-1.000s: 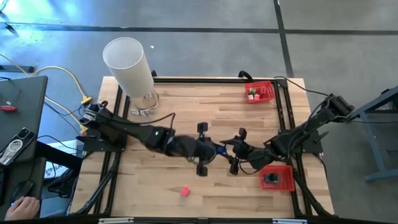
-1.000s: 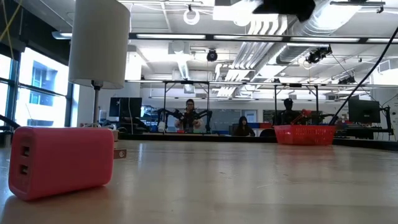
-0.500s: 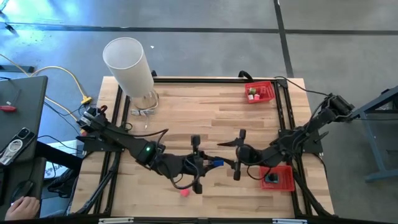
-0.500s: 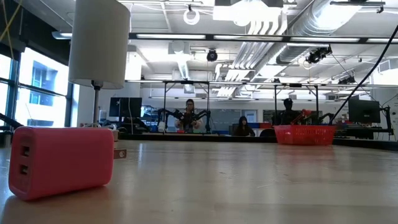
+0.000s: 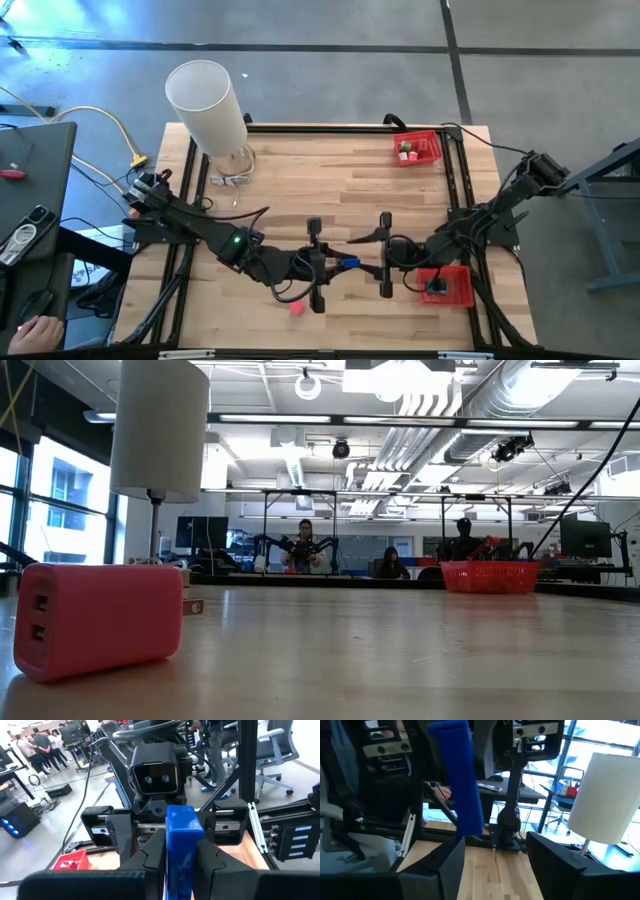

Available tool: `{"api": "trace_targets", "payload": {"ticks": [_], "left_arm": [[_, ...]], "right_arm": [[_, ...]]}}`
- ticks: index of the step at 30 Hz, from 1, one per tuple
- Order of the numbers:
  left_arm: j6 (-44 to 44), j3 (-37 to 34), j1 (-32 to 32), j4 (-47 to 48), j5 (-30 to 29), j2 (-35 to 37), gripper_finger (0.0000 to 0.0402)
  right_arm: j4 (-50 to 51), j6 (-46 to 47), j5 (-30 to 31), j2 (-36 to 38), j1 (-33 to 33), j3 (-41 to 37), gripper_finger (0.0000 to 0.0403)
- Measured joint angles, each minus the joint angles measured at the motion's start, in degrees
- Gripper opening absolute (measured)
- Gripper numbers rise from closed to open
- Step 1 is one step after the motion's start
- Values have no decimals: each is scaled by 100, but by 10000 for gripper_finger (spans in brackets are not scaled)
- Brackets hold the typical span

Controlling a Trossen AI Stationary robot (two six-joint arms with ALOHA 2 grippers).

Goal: Pick & Place Office items
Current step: Put the blue digital clock into the bottom red basket

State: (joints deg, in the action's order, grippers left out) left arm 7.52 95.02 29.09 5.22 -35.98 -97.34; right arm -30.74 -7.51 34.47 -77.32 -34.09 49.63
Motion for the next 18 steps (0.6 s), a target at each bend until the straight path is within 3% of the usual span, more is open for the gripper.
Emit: {"api": "trace_targets", "payload": {"ticks": [18], "left_arm": [[13,-7,-142,41,128,-11,46]], "right_arm": [[-3,128,-31,2,12,2,201]]}}
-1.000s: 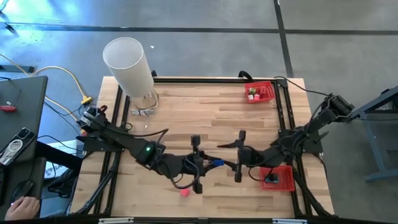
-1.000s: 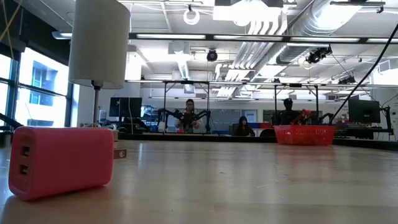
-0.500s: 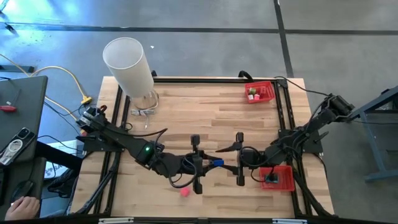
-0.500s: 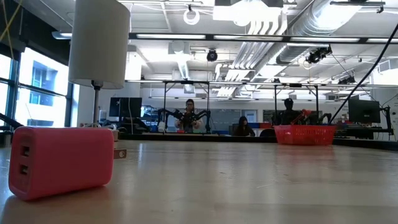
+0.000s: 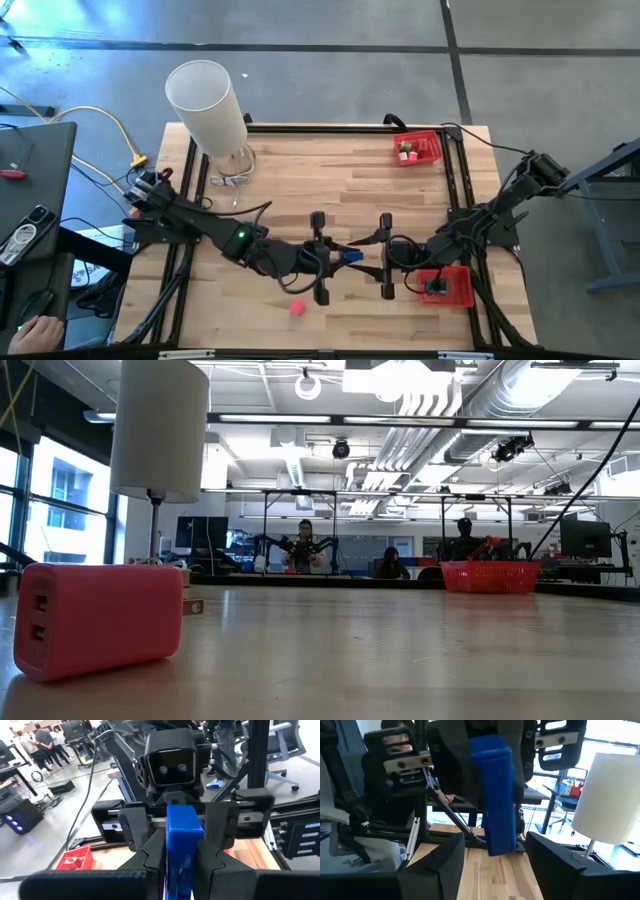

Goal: Pick & Place Office items
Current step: Put the blue digital clock into the bottom red basket

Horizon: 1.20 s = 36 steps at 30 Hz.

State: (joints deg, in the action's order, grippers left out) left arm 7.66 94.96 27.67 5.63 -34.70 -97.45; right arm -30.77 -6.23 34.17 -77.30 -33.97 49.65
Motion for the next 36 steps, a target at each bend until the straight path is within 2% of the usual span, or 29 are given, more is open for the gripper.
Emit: {"api": "trace_targets", "payload": {"ticks": [6,11,21,26,30,36], "left_arm": [[-101,0,-110,-2,91,0,45],[-267,0,-173,29,445,0,45],[-362,0,-176,139,446,0,44],[-396,0,-174,157,446,0,44],[-430,0,-173,220,449,-4,44],[-442,0,-173,225,455,-7,44]], "right_arm": [[2,-6,1,0,102,0,201],[3,-11,-111,0,187,0,201],[-36,-310,-311,0,210,0,196],[-36,-445,-356,0,211,0,166],[-96,-460,-624,0,211,0,133],[-122,-489,-624,0,220,0,91]]}}
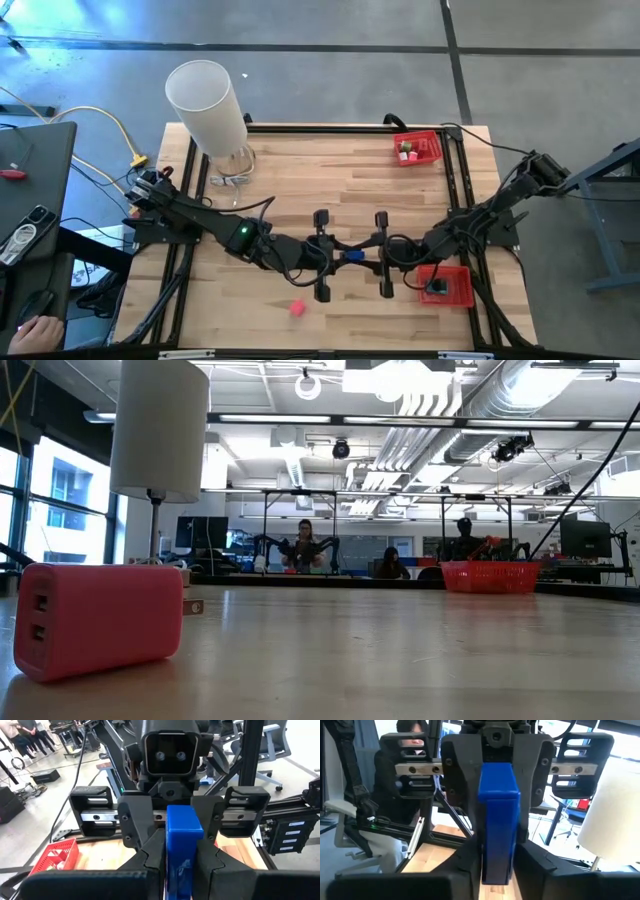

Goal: Pick & Place Office items
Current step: Put the blue digital clock into the bottom red basket

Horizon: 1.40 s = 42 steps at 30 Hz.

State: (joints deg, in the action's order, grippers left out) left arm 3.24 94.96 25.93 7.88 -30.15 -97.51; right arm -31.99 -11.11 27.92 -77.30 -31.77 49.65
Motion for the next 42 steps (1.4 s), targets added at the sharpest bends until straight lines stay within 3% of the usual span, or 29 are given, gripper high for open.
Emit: {"api": "trace_targets", "payload": {"ticks": [8,15,42], "left_arm": [[112,0,0,22,-53,0,53],[-52,-7,0,-1,9,-4,73],[120,-7,-39,-20,-34,-4,76]], "right_arm": [[9,-77,96,0,4,0,38],[123,-90,20,0,2,4,39],[186,-55,50,0,2,4,39]]}}
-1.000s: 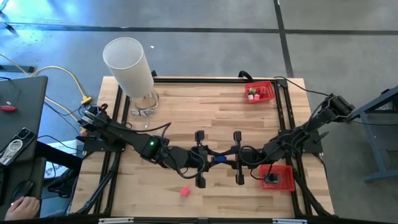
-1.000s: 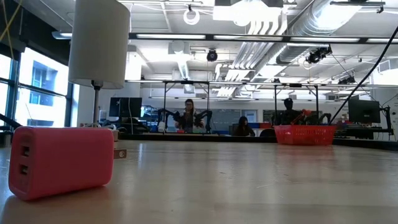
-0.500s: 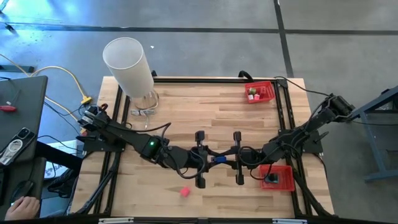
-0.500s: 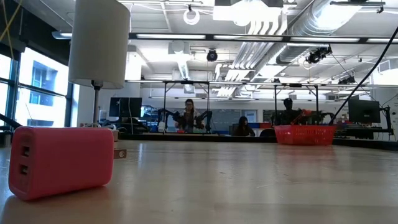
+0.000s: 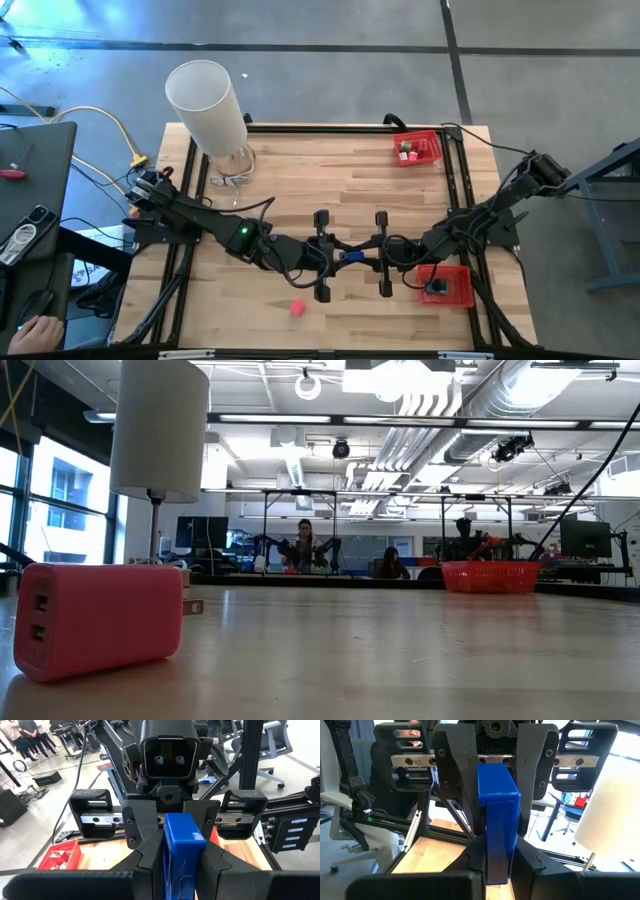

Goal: Pick & Place Office items
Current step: Put the blue digital clock into the bottom red basket

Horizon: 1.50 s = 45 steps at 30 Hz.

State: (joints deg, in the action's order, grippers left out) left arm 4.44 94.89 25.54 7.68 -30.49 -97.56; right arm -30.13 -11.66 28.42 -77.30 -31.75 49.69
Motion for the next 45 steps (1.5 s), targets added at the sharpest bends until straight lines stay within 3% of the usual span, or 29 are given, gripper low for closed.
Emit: {"api": "trace_targets", "payload": {"ticks": [10,21,26,34,39,45], "left_arm": [[169,0,28,4,-31,0,90],[132,2,38,-53,-136,0,209],[279,11,104,-212,-132,4,235],[377,11,411,-262,-192,7,237],[235,11,673,-60,-1334,10,237],[128,11,867,436,-2985,11,238]], "right_arm": [[35,-2,-24,0,-2,0,40],[44,-2,-31,0,-4,0,39],[91,-3,18,-7,-2,-4,39],[670,91,871,51,-95,67,39],[2529,1066,1349,144,-247,654,39],[5119,3036,1202,146,-380,1510,39]]}}
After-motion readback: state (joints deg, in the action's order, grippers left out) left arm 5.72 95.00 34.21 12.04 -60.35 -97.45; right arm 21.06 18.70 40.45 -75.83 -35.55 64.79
